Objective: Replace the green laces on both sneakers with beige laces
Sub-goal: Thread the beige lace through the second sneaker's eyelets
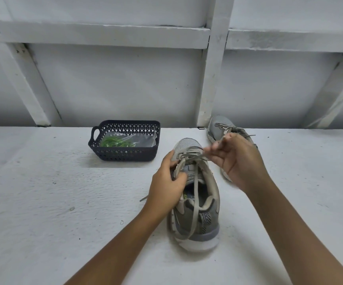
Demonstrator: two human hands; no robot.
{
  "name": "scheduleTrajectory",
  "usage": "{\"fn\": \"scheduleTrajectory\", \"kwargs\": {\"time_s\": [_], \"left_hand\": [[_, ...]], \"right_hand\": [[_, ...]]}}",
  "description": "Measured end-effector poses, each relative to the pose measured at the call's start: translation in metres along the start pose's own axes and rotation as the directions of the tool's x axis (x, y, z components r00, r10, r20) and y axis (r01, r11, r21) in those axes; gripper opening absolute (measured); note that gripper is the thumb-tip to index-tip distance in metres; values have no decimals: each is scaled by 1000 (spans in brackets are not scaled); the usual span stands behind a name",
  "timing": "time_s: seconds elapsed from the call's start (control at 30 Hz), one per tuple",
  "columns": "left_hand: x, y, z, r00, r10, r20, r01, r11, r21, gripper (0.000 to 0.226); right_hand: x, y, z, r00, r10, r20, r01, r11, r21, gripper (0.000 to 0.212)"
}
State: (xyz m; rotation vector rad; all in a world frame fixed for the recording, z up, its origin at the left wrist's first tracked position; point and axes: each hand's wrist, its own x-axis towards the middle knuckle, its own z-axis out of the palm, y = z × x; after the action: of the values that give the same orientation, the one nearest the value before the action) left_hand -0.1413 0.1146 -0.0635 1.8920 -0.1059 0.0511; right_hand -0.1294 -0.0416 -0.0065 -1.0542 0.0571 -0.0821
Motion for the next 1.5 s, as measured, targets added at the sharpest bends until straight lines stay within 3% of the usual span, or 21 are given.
{"fn": "scheduleTrajectory", "kwargs": {"time_s": [0.1,0.2,0.33,0.4,0.47,0.57,0.67,0.77,0.87,0.93,1.0,1.13,1.23,1.27,1.33,1.43,1.5], "left_hand": [[0,0,0,1000,1,-8,-1,1000,11,58],[-1,0,0,1000,7,-26,-6,1000,24,55],[-3,1,1,999,2,-37,-2,1000,-10,53],[-3,0,1,999,-5,-43,4,1000,-19,52],[-3,-1,1,999,-4,-48,3,1000,-26,51],[-3,-2,2,999,-7,-52,6,1000,-30,49],[-3,-2,1,998,-17,-60,15,1000,-25,49],[-2,-3,1,997,-17,-70,16,1000,-23,49],[-2,-3,1,997,-17,-71,15,1000,-21,49],[-2,-4,1,997,-15,-69,14,1000,-23,48],[-2,-5,1,998,-12,-65,10,999,-31,48],[-2,-5,2,998,3,-69,-4,1000,-20,47],[-2,-5,3,998,-3,-68,1,1000,-17,47],[-2,-5,2,998,-3,-69,2,1000,-17,47],[-2,-4,2,998,-6,-68,5,1000,-21,47],[-2,-4,1,998,-10,-63,9,1000,-14,46],[-2,-4,1,997,-10,-71,10,1000,-9,46]], "right_hand": [[-8,-10,-12,992,114,58,-87,933,-349,26],[-19,-25,-30,930,329,163,-120,691,-713,26],[-29,-47,-43,840,520,153,-109,438,-892,24],[-27,-45,-40,883,457,112,-29,290,-956,20],[-21,-33,-31,961,222,163,139,120,-983,14],[-8,-9,-11,946,-45,321,321,-17,-947,18],[7,16,5,919,-47,391,385,-103,-917,27],[19,34,13,930,20,367,361,-237,-902,26],[20,32,12,917,-59,395,387,-116,-915,18],[13,22,5,916,-72,395,400,77,-913,10],[3,6,-3,907,9,422,403,281,-871,14],[-18,-28,-13,823,148,548,357,616,-702,21],[-26,-48,-13,772,263,579,278,680,-678,26],[-25,-48,-13,770,287,570,280,650,-707,21],[-20,-39,-10,837,250,486,313,510,-802,20],[-8,-12,4,915,84,395,394,26,-919,22],[-6,6,15,940,105,325,341,-224,-913,31]]}}
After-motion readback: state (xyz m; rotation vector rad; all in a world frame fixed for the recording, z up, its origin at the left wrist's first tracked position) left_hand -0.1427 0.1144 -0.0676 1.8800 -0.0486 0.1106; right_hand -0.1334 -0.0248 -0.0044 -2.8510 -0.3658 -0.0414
